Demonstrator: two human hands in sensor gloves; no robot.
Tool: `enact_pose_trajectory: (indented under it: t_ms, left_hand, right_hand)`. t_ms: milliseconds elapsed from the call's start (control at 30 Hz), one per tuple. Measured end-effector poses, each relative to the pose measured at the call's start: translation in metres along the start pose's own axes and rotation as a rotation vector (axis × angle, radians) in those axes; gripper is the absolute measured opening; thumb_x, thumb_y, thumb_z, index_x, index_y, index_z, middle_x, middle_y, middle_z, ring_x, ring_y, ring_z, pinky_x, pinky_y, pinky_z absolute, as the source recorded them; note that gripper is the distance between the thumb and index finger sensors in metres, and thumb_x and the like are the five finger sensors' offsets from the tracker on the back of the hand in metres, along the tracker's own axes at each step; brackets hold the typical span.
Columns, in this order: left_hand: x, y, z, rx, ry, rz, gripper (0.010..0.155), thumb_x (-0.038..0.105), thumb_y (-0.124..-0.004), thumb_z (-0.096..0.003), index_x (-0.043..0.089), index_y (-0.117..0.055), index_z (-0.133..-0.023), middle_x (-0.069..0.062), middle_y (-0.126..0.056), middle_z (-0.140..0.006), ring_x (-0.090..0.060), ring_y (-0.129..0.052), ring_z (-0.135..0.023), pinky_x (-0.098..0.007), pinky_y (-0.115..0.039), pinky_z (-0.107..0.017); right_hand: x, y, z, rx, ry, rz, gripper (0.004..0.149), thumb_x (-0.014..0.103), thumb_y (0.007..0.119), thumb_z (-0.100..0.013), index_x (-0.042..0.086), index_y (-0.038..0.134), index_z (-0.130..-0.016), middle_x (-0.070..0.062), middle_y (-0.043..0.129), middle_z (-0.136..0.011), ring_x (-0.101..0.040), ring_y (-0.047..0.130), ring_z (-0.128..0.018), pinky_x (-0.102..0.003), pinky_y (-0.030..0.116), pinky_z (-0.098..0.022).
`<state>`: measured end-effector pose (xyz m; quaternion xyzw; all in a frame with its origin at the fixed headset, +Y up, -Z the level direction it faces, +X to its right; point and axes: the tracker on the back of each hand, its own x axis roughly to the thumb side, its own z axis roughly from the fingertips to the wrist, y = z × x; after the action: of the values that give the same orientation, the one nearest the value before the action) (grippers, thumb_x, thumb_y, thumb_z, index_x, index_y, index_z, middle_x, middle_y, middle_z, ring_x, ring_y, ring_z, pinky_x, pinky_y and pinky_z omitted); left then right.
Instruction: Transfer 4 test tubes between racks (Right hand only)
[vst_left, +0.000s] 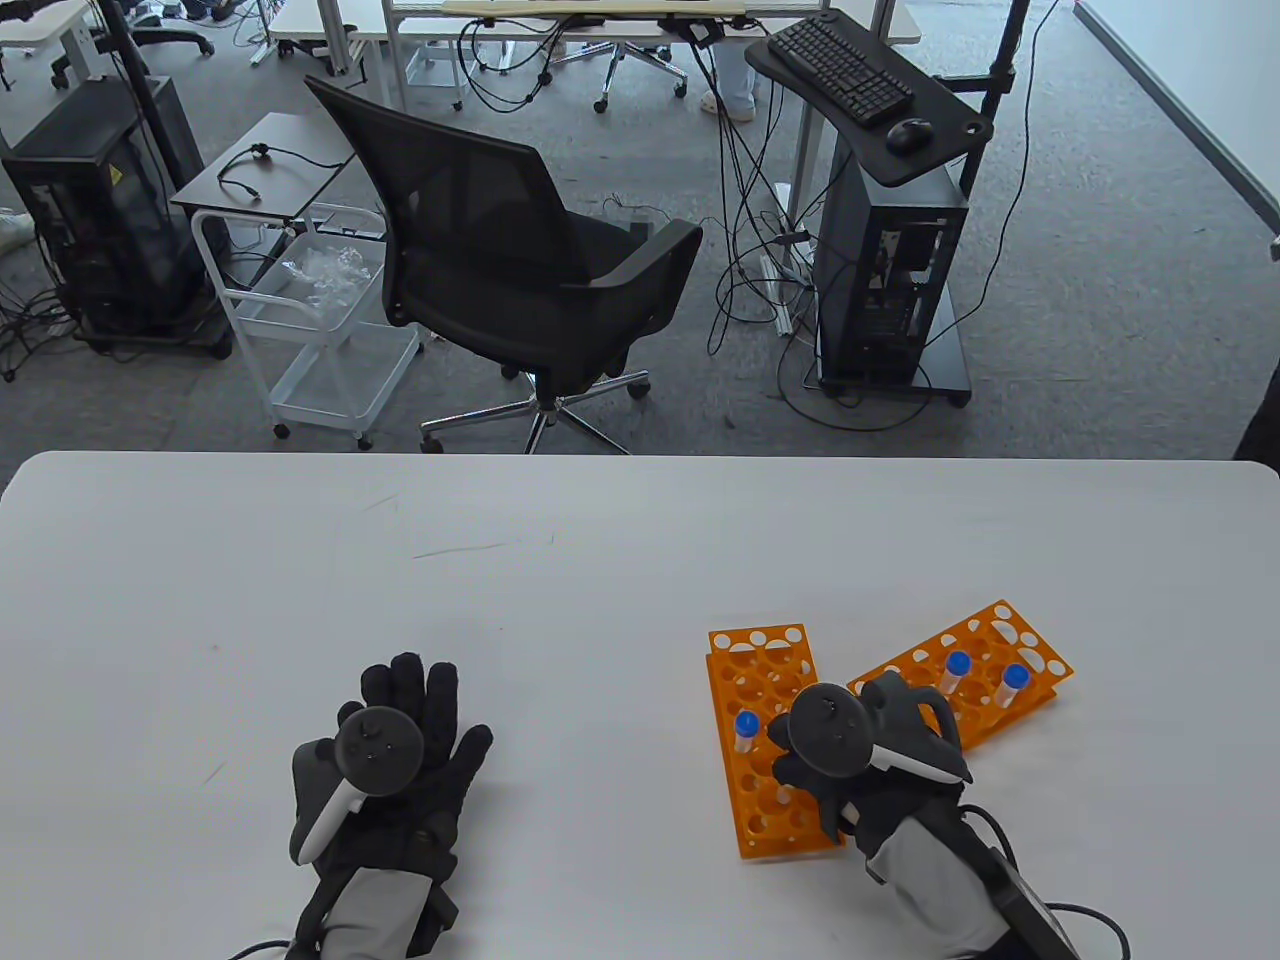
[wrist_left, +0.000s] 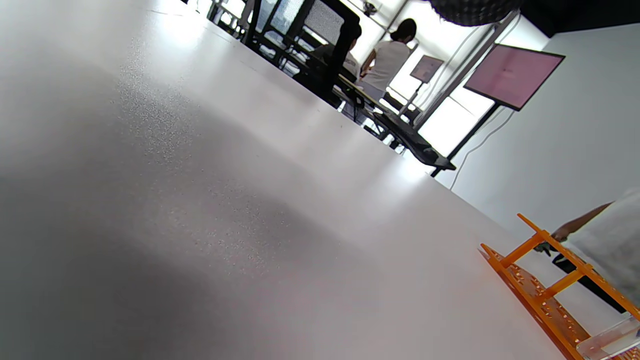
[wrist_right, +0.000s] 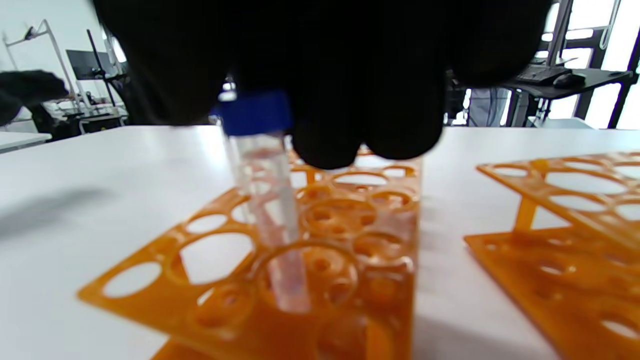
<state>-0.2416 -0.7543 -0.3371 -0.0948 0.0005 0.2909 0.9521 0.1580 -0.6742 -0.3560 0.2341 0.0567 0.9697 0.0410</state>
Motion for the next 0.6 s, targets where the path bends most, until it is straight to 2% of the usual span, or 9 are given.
enact_pose_trajectory:
  t_ms: [333, 600]
  left_hand:
    - [0.000, 0.000, 0.000, 0.000, 0.003, -0.002, 0.071, 0.065, -0.049, -0.0574, 0.049, -0.005, -0.111, 0.021, 0.016, -0.113, -0.004, 0.030, -0.100, -0.037, 0.020, -0.072]
    - [0.000, 0.001, 0.000, 0.000, 0.002, -0.001, 0.071, 0.065, -0.049, -0.0573, 0.049, -0.005, -0.111, 0.021, 0.016, -0.113, -0.004, 0.030, -0.100, -0.037, 0.020, -0.072]
  right_hand:
    - [0.001, 0.002, -0.001, -0.002, -0.012, -0.003, 0.047, 0.033, 0.084, -0.043, 0.013, 0.087, -0.086, -0.015, 0.100, -0.073, -0.040, 0.094, -0.062, -0.061, 0.070, -0.052]
    - [-0.003, -0.015, 0.007, -0.070, -0.022, -0.054, 0.047, 0.033, 0.084, -0.044, 0.012, 0.087, -0.085, -0.015, 0.100, -0.072, -0.040, 0.094, -0.061, -0.061, 0.070, -0.052]
